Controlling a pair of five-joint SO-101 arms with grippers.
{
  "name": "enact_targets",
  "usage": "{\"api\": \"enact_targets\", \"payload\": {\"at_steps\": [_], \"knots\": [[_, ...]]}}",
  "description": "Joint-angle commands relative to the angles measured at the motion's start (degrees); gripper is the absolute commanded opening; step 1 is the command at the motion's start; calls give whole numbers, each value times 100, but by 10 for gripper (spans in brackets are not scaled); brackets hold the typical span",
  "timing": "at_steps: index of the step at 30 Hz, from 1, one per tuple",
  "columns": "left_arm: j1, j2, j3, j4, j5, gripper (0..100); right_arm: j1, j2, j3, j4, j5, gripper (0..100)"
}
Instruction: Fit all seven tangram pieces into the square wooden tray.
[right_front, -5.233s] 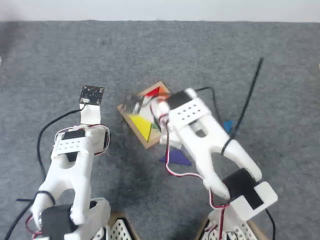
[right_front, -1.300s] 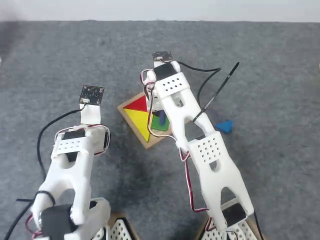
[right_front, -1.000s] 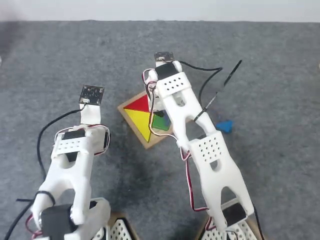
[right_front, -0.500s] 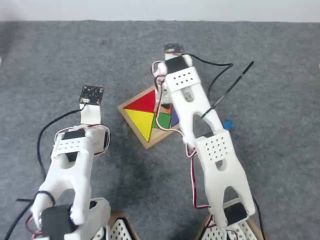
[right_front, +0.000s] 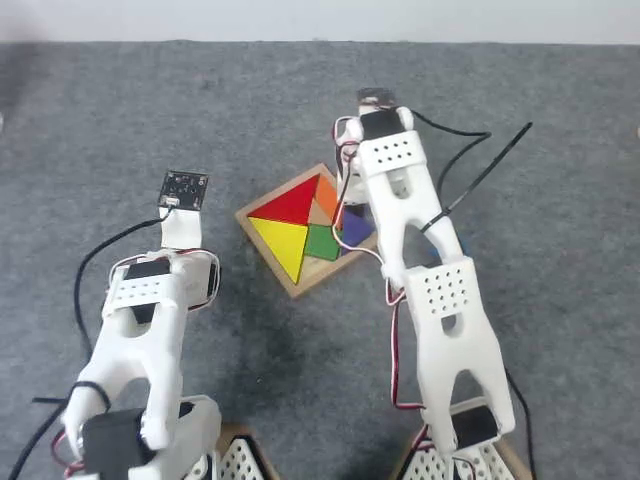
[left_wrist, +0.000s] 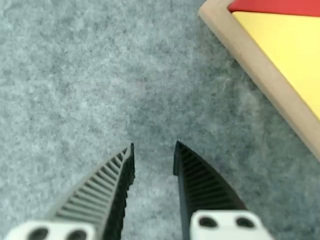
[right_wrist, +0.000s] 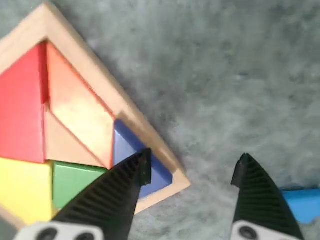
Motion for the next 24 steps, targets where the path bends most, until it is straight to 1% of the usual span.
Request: {"api": "enact_targets", "payload": {"at_steps": [1,6,10,15,18,21,24], "knots": [[35,-44,-22,-88,-62,124,-400,286,53,224,105,285],[35,-44,-22,-88,-62,124,-699,356,44,215,88,285],[35,-44,-22,-88,-62,124,-673,198,-62,233,114,285],[35,-44,-22,-88,-62,124,-400,-787,-114,233,132,285],[35,-44,-22,-88,-62,124,-303,-1437,-88,251,510,285],[35,-44,-22,-88,-62,124,-84,-2105,422,251,791,285],[35,-44,-22,-88,-62,124,400,-2791,1407,242,976,285]]}}
